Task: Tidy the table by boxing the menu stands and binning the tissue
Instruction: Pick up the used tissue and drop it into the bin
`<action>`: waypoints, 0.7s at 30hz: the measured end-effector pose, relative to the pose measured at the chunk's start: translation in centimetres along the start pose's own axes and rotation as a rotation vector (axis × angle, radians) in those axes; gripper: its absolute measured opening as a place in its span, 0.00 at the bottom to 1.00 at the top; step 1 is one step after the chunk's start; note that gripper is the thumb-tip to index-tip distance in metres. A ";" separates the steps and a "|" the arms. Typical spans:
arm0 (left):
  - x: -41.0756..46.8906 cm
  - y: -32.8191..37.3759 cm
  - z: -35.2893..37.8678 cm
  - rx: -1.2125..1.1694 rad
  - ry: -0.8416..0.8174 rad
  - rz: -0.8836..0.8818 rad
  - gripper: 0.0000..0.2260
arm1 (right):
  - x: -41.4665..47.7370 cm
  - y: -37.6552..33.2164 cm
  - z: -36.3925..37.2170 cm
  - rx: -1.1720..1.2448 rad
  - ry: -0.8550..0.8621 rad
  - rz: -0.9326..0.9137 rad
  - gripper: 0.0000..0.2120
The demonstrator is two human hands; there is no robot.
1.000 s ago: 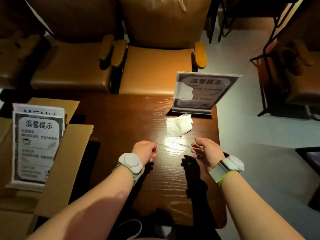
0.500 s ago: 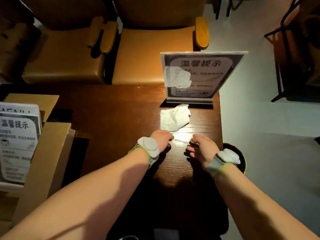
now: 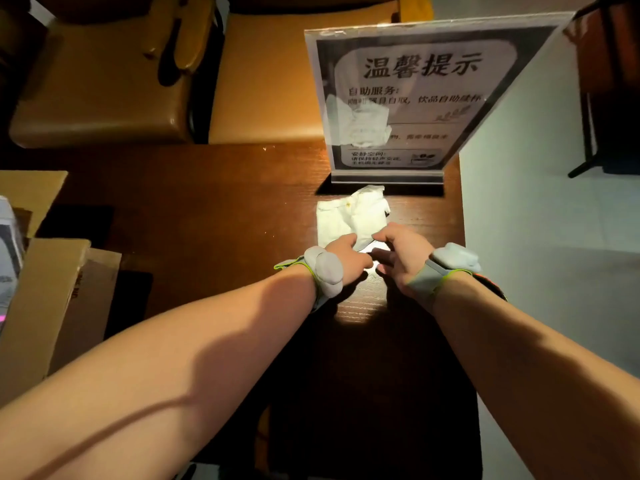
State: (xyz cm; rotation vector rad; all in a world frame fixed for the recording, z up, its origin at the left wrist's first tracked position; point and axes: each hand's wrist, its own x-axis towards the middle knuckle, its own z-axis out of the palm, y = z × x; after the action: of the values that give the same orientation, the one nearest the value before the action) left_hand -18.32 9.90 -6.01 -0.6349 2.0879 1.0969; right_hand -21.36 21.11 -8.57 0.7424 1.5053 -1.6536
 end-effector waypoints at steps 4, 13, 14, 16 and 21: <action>-0.4 -0.1 0.3 -0.182 -0.051 -0.013 0.15 | -0.1 0.7 0.4 -0.012 -0.018 -0.020 0.03; -3.0 -0.2 -0.1 -0.465 -0.051 -0.031 0.16 | -2.4 2.3 2.1 -0.001 -0.047 -0.076 0.09; -3.5 -0.2 -0.2 -0.481 -0.038 -0.032 0.16 | -2.6 2.3 2.2 0.036 -0.038 -0.055 0.10; -4.4 0.0 -0.3 -0.504 -0.031 -0.046 0.17 | -3.2 2.2 2.4 0.085 -0.031 -0.033 0.13; -5.9 1.0 -0.3 -0.536 -0.017 -0.061 0.22 | -5.3 1.9 2.0 0.189 -0.036 -0.043 0.12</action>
State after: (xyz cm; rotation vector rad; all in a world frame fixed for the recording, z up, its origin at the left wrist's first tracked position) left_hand -15.30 10.77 -0.95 -0.9272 1.7439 1.6338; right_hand -16.78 19.92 -4.99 0.7812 1.3617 -1.8505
